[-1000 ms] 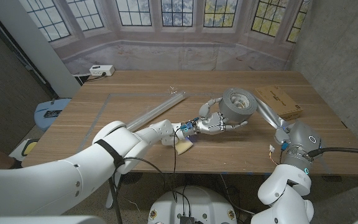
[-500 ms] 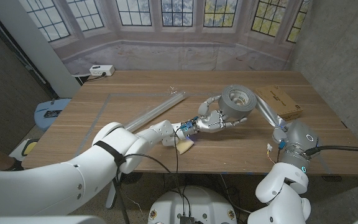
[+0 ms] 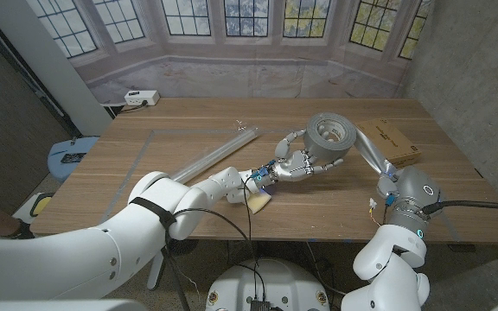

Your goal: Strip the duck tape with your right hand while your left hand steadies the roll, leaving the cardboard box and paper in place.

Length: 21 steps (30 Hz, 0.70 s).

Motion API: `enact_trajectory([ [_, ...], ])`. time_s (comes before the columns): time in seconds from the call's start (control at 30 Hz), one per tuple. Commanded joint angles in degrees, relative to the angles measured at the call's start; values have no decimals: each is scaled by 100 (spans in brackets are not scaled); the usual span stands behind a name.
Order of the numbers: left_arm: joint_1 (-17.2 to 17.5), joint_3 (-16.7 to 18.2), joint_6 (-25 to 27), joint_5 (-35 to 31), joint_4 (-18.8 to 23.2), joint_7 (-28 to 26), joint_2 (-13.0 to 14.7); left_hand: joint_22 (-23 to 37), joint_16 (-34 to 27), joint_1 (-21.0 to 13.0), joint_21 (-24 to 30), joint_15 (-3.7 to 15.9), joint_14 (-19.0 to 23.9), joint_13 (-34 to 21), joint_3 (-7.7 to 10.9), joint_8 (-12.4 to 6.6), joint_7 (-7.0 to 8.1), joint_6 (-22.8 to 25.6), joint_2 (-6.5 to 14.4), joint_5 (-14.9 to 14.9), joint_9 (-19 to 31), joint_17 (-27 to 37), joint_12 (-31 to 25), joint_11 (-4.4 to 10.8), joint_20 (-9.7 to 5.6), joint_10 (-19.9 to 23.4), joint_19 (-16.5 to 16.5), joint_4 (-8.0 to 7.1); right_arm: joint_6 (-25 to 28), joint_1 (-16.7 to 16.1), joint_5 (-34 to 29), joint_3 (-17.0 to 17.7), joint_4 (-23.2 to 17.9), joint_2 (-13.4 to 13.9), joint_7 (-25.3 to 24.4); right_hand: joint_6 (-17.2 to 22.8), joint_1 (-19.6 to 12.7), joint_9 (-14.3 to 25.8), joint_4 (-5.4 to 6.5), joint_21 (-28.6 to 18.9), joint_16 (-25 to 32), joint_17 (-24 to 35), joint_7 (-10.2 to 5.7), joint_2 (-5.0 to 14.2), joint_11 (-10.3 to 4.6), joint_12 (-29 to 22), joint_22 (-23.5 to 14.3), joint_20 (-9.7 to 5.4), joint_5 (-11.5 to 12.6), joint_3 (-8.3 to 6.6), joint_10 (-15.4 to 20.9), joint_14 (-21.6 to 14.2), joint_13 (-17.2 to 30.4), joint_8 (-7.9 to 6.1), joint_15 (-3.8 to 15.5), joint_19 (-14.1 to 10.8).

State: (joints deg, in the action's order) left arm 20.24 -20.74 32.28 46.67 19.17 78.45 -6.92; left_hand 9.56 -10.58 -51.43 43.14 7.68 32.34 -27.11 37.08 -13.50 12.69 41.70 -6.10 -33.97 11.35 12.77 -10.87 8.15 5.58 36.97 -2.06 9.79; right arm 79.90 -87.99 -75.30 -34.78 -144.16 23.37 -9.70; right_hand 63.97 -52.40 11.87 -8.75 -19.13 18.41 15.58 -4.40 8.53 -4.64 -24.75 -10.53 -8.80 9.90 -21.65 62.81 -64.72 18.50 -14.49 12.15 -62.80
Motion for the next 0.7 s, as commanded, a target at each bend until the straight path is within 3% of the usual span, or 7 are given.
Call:
enact_trajectory([
  [0.03, 40, 473, -5, -274, -4, -38, -97, 21, -21, -902, -74, -172, -294, 57, -223, 155, -11, -209, 1065, 96, 16, 13, 41, -92, 4, -308, -13, -81, 9, 13, -133, -25, 29, -38, 109, 35, -66, 14, 25, -43, -4, 28, 13, 10, -10, 11, -22, 15, 44, -11, -11, -21, 22, 19, 94, -17],
  [0.13, 50, 583, 6, -336, -6, -68, -123, 22, -106, -569, -177, -213, -446, 126, -634, 248, -1, -365, 961, 302, 24, 26, -6, -101, 30, -471, -5, -192, 9, 14, -137, -25, 28, -47, 116, 31, -68, 14, 24, -43, -8, 33, 14, 7, -17, 17, -22, 16, 44, -10, -15, -21, 23, 24, 95, -15],
  [0.2, 50, 624, -3, -409, -4, -92, -125, 24, -134, -378, -241, -272, -543, 157, -813, 283, -6, -470, 1023, 421, 28, 47, -26, -138, 73, -540, 20, -293, 9, 16, -146, -29, 31, -47, 124, 33, -70, 15, 23, -45, -9, 38, 15, 6, 1, 19, -22, 14, 44, -10, -8, -24, 21, 24, 97, -20],
  [0.3, 60, 708, 12, -483, -4, -108, -134, 26, -153, -220, -296, -304, -591, 184, -984, 287, 0, -535, 985, 547, 33, 40, -38, -144, 89, -603, 30, -330, 9, 21, -142, -31, 33, -53, 128, 26, -74, 17, 24, -47, -18, 42, 10, 11, 0, 17, -21, 16, 45, -13, -3, -21, 33, 31, 100, -21],
  [0.7, 80, 986, 1, -730, -1, -143, -195, 28, -189, -229, -352, -274, -577, 217, -1054, 273, 3, -559, 1052, 658, 37, 18, -80, -125, 108, -581, 18, -273, 9, 22, -121, -37, 63, -100, 90, 35, -74, 21, 31, -50, -35, 53, 5, 12, -20, 37, -21, 13, 46, -6, -1, -34, 35, 38, 98, -19],
])
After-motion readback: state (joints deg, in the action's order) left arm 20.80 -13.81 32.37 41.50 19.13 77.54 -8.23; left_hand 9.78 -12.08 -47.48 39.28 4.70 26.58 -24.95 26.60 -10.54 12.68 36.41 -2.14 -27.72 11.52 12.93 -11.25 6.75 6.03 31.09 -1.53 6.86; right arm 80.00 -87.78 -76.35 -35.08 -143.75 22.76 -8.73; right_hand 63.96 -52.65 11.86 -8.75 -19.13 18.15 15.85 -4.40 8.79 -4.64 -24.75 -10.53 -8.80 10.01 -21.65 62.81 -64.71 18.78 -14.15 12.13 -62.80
